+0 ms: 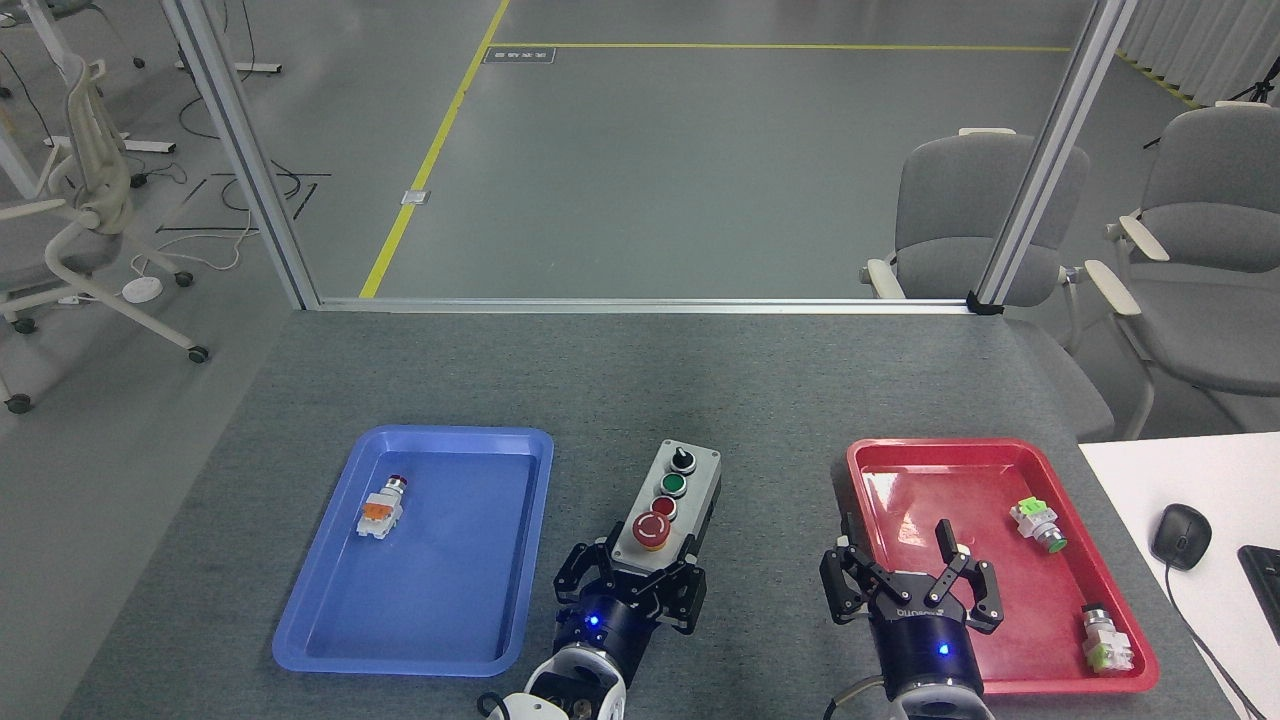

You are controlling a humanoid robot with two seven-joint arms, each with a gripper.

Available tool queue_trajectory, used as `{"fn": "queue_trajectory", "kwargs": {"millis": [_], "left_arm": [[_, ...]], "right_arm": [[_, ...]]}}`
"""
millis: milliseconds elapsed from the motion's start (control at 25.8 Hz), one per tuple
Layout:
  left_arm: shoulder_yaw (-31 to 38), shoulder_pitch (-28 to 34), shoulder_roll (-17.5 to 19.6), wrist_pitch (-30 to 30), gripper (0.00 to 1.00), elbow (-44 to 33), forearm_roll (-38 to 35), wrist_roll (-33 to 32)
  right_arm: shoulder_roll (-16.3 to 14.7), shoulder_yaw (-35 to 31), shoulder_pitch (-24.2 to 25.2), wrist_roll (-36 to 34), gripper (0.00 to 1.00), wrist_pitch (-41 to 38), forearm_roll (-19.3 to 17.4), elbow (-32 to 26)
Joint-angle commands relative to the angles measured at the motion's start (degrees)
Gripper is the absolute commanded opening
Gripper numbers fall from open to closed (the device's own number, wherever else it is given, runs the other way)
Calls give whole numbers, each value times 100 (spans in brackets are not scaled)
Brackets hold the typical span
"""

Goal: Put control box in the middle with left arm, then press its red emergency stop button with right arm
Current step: 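Drag the control box out of the blue tray toward the table middle, then release the control box and pull the left gripper back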

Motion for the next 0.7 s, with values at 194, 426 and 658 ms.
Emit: {"fn": "queue_trajectory", "kwargs": {"millis": [194,426,658], "left_arm": [[-845,-185,-3,10,0,317,1,-7],[-1012,-220,-11,10,0,344,10,-42],[-1127,-255,-11,10,9,502,36,-42]], "right_arm": [[3,-8,9,-10,97,-16,0,-3],[3,9,79,-19,97,-16,0,-11],[12,9,71,-1,97,-16,0,-99]]}}
